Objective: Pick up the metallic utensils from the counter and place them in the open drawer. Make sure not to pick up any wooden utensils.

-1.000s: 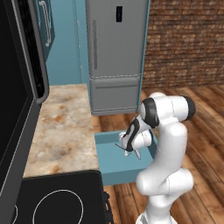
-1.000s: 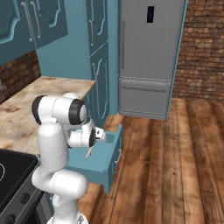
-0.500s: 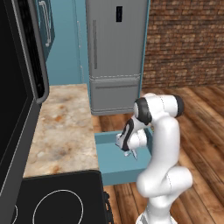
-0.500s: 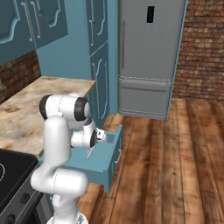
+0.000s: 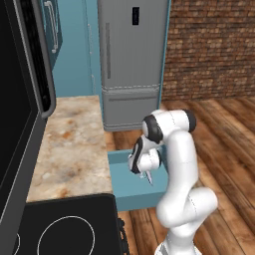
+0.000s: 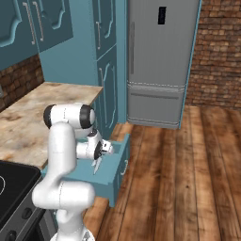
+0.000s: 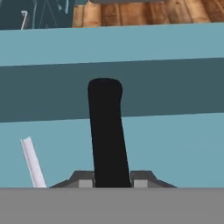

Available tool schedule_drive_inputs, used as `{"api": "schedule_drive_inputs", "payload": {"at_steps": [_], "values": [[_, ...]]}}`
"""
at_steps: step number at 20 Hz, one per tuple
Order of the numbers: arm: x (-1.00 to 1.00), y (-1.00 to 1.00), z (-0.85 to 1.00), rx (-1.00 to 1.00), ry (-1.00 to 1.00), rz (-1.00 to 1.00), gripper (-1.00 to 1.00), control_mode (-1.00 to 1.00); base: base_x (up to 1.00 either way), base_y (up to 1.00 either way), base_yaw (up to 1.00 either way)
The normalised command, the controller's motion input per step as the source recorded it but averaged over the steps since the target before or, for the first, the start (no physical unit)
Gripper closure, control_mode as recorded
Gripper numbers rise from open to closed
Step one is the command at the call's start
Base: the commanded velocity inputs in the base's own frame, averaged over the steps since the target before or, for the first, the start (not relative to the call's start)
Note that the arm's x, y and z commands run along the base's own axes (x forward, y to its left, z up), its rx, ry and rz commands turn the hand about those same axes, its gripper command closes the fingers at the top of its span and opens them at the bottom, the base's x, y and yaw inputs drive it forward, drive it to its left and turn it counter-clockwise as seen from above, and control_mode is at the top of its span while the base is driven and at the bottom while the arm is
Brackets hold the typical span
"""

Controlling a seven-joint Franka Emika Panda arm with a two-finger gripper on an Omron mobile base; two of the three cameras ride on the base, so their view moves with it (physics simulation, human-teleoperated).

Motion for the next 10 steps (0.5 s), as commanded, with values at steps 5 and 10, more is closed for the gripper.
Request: {"api": "schedule_drive_inputs", "payload": {"at_steps": [5,10], "values": [[0.00,0.00,-0.32,0.00,0.02,-0.03,-1.00,-1.00,0.00,0.00,0.00],[-0.11,-0.01,0.27,0.00,0.00,-0.03,-1.00,-1.00,0.00,0.00,0.00]]}}
